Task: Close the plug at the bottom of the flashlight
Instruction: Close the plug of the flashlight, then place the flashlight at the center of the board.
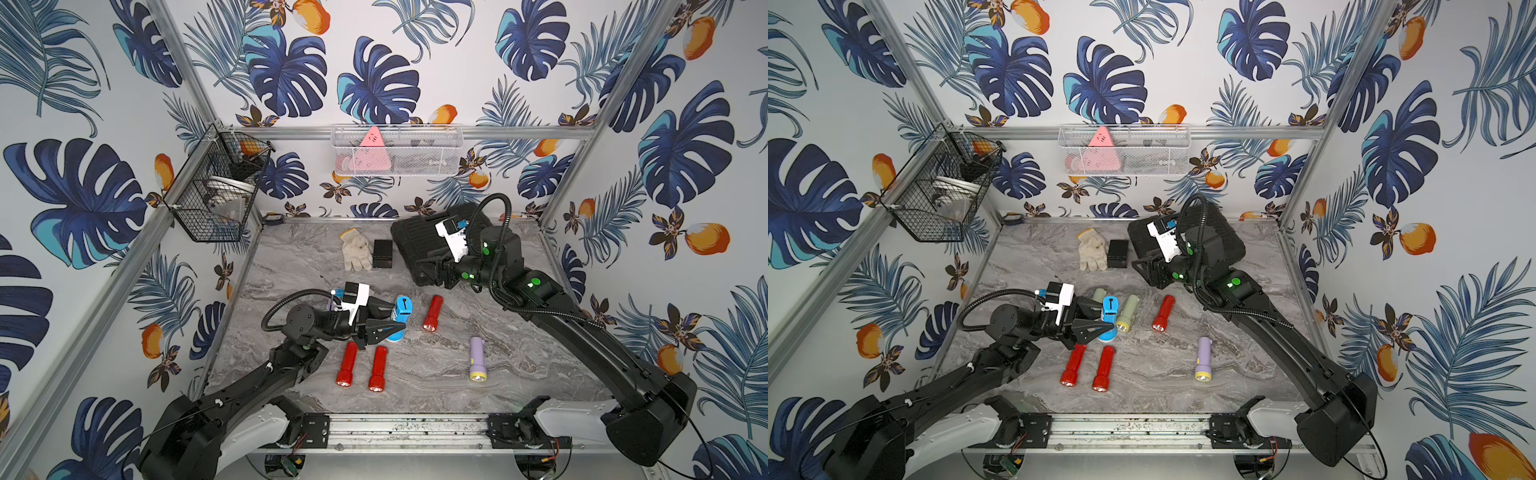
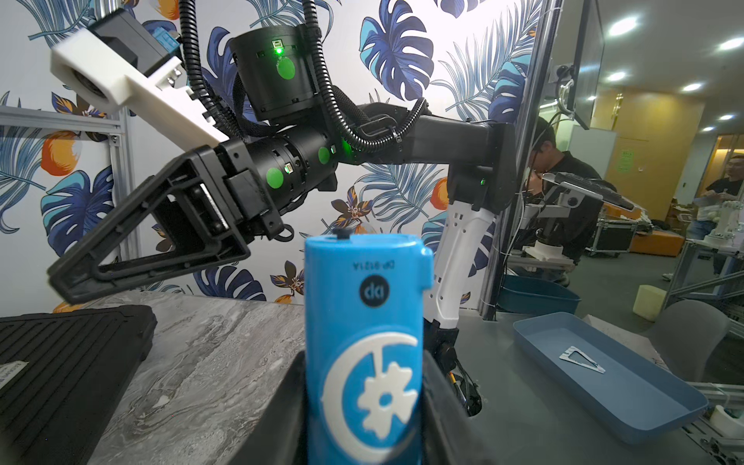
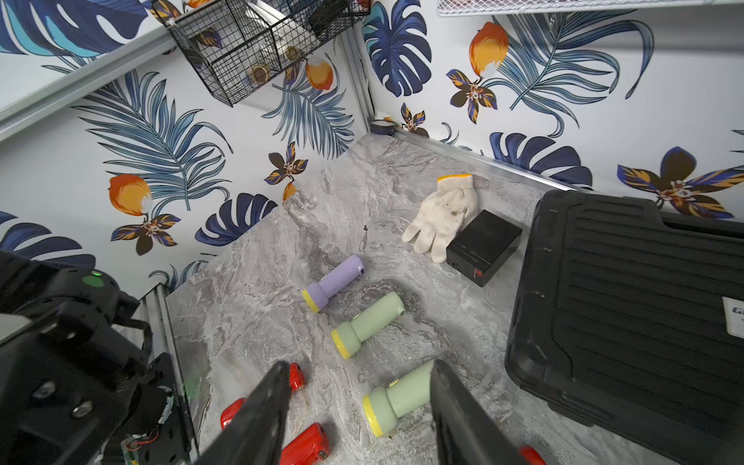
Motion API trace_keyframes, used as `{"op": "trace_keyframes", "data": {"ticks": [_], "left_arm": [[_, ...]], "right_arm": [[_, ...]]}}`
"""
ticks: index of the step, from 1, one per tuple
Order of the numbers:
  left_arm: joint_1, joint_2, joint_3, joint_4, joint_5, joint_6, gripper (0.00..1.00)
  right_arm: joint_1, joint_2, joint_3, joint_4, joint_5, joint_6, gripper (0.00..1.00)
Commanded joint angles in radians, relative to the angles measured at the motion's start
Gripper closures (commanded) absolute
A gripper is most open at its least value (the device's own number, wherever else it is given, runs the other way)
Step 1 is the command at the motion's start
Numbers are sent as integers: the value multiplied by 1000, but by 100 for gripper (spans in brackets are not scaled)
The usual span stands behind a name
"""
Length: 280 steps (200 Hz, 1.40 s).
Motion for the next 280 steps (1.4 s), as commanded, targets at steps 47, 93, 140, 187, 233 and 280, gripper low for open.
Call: {"op": "trace_keyframes", "data": {"ticks": [47,93,140,187,233,280], "left_arm": [[-14,-99,34,-442,-171,149,100],[-125,-178,60,-800,-455,189,100],[-334,-101,105,-1005,-793,83,100],[-501,8,133,-1096,-1038,-114,100],[-600,185,287,-1388,-1207,-321,100],[-634,378,425,-1468,-1279,-356,100]], "right_arm": [[-26,2,-90,-15,249,39,27],[-145,8,-209,34,318,170,13],[-266,-9,-269,68,293,237,0],[-275,-6,-275,49,361,246,0],[-284,-22,-288,53,378,246,0],[-287,-28,-287,48,383,245,0]]}}
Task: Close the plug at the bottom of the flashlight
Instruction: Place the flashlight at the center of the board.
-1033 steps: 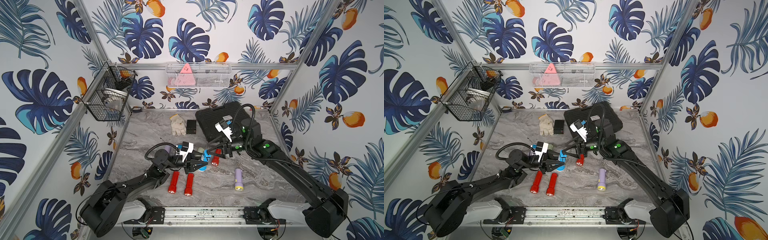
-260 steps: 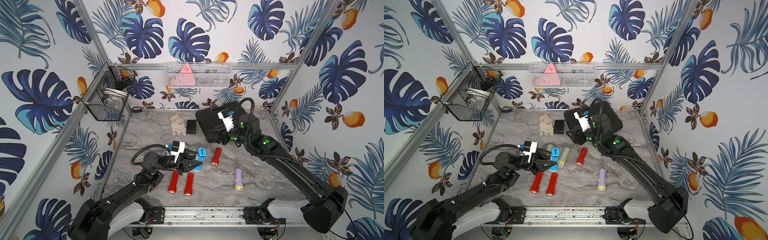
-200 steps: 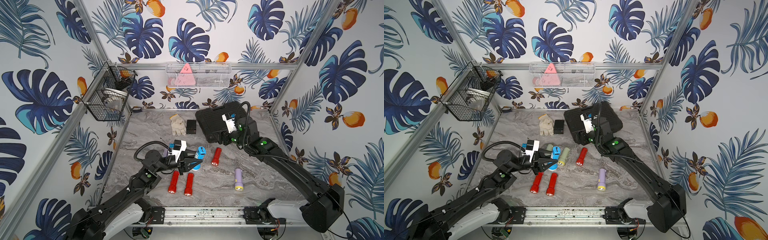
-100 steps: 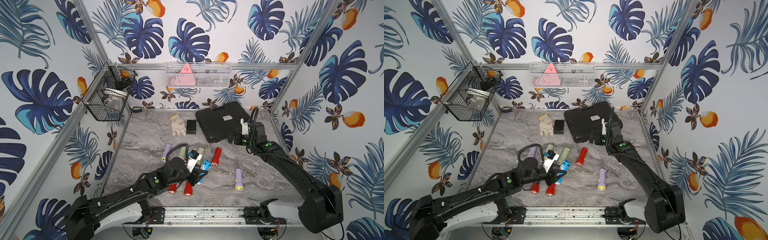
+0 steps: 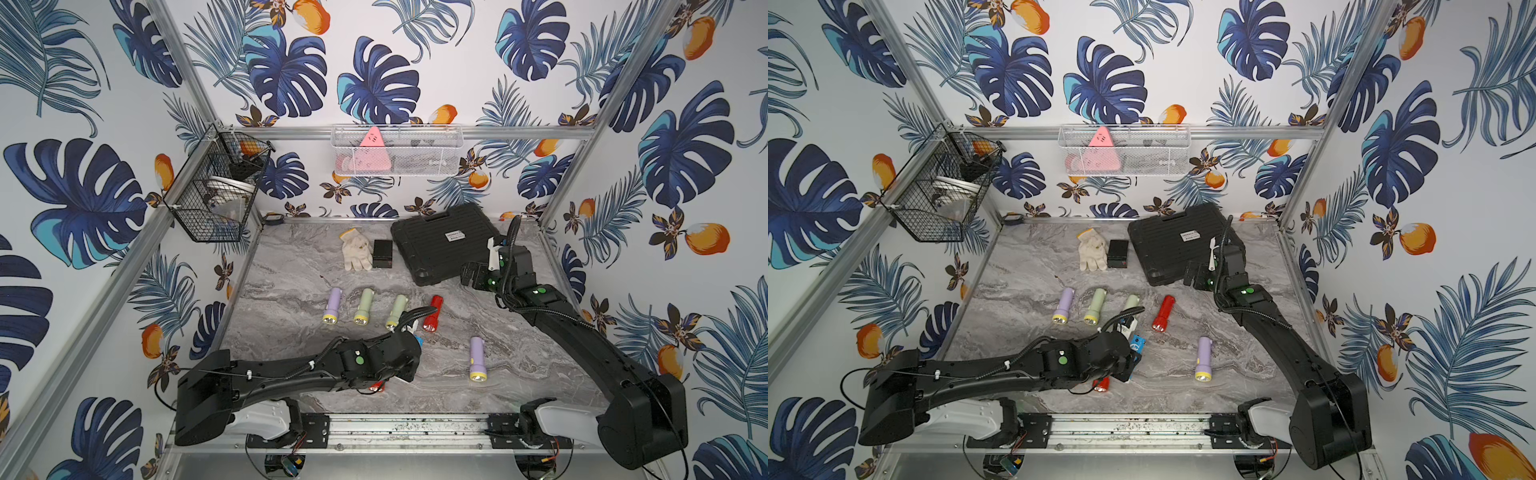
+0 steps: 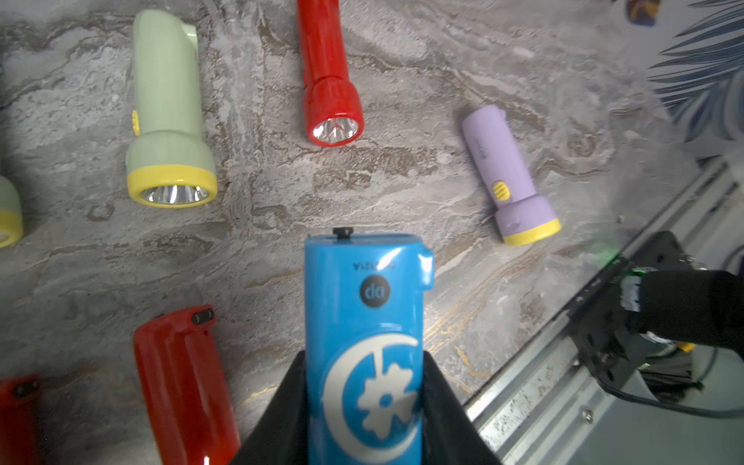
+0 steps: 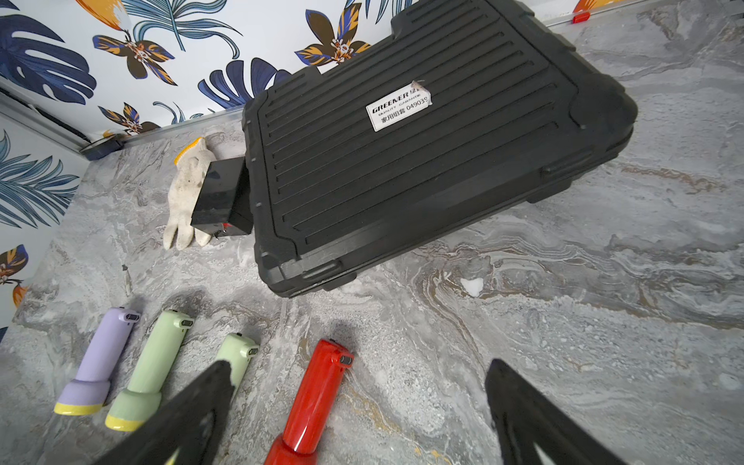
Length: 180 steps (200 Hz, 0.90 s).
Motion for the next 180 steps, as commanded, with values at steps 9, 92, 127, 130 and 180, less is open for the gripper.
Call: {"op": "trace_keyframes", "data": {"ticks": [9,92,127,130,180], "left_arm": [[-4,89,66,-90,-86,-62,100],[45,367,187,-90,89,-83,100],[64,392,175,-74,109,-120,100],[65,393,175,-75,109,-122,100],[72,431,178,-92,118,-152,100]], "right_arm": [[-1,-15,-3,22,23,6,0],[-4,-80,-21,41,58,-10,0],[-5,-75,-20,42,51,-12,0],[-5,-74,-20,41,52,-12,0],[-8,-70,-18,44,49,-15,0]]}}
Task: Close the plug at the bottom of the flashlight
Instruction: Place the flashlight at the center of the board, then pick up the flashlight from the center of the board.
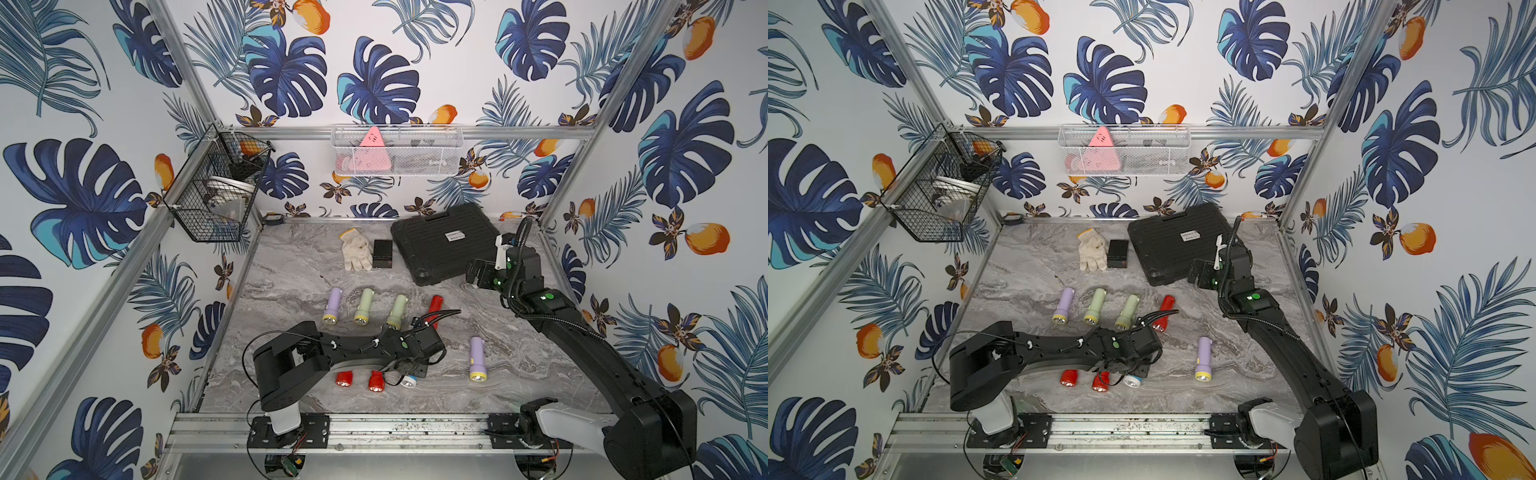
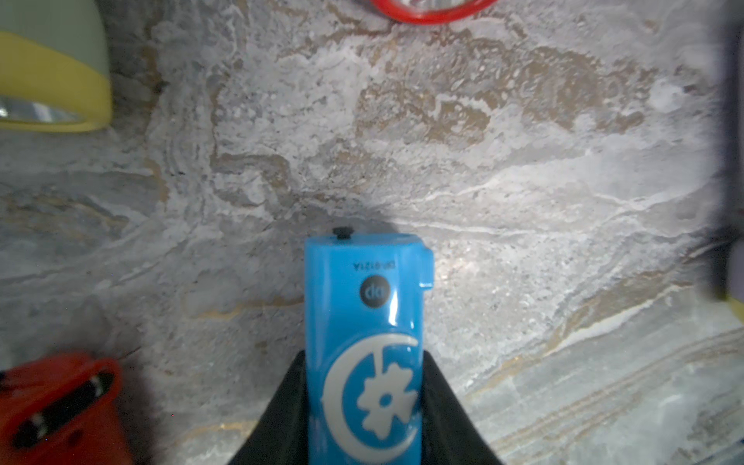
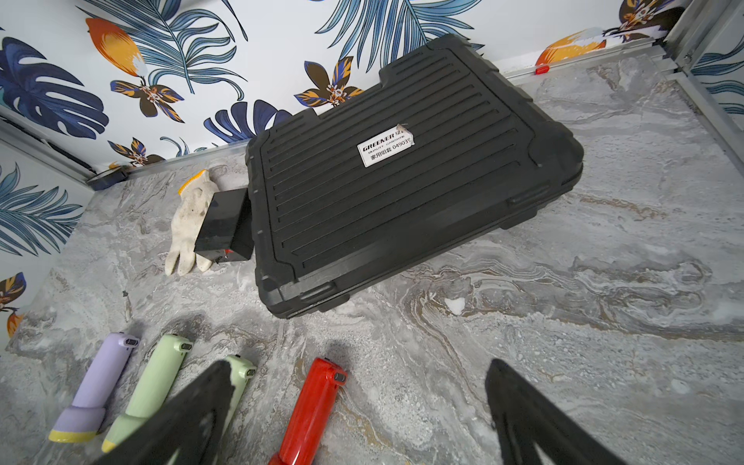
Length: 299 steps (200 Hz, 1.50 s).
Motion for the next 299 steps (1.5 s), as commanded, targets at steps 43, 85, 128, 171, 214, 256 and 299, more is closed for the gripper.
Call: {"op": "trace_keyframes", "data": {"ticks": [43,85,128,171,214,256,299], "left_arm": [[10,9,-4,-24,4,-52,80],[10,-12,-2,-31,-19,-44,53],[10,-67,-6,-24,-46,-24,36],[11,-153,35,-35,-91,62,35],[82,-272,27,19,-110,195,35],[174,-317,-5,138,10,275,35],[126,-228,12,236,139,270,35]], "right_arm": [[-5,9,2,21,-3,-7,0],[-7,14,2,22,-7,-6,0],[-8,24,9,5,-12,-2,0],[-10,72,59,-89,3,33,0],[-10,114,82,-198,8,77,0],[-8,151,90,-336,23,101,0],[-23,144,27,-322,98,150,0]]}}
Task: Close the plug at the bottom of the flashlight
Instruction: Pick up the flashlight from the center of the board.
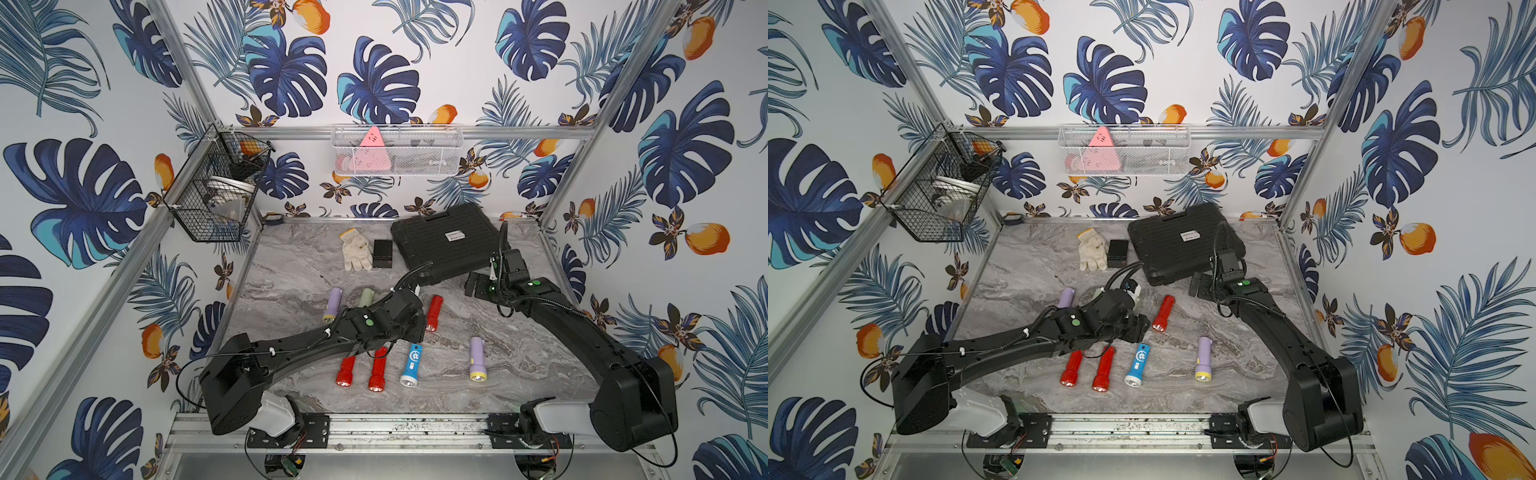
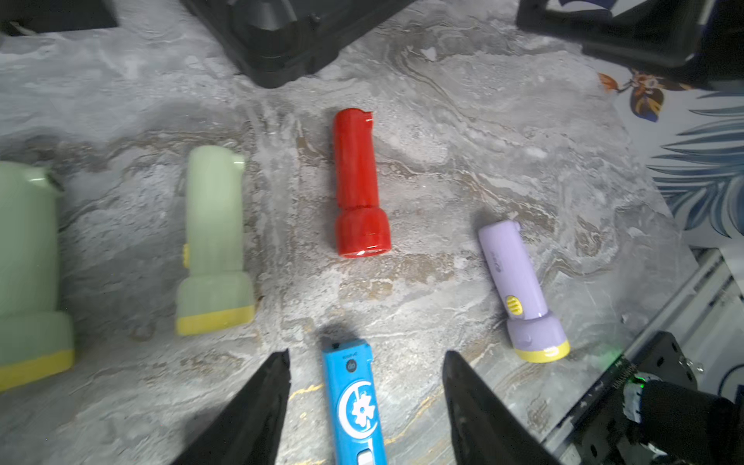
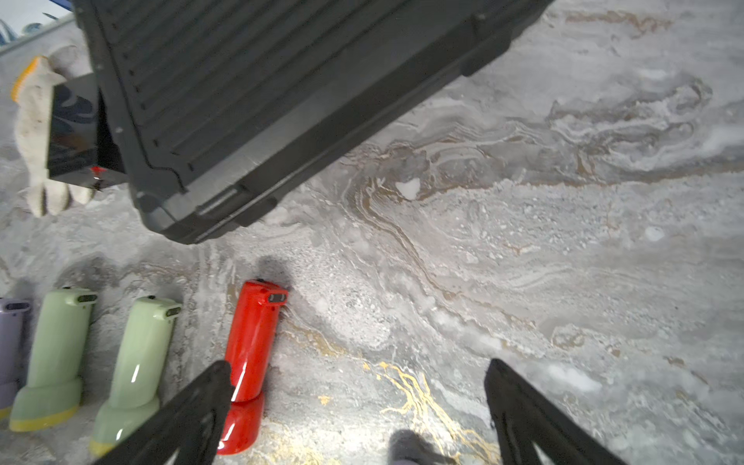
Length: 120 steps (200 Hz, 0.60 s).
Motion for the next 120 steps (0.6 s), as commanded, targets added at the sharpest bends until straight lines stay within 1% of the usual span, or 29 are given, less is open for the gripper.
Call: {"op": "trace_keyframes", "data": {"ticks": [1,22,55,85,98,120], "left_arm": [[-38,47,14,91,87,20,35],[-95,133,61,97,100,18,35],[-154,260,166,88,140,18,32],[-198,394,330,-36,148,51,30],[-211,450,393,-79,155,57,25],[-234,545,507,-178,124,75,24]], "right_arm": [[-12,-9,-19,-21,63,45,0],[-65,-7,-32,17,49,61,0],[-191,-12,-64,104,-13,80,0],[-288,-17,-85,165,-60,103,0],[-330,-21,-98,192,-94,115,0],[-385,-38,-117,227,-148,122,0]]}}
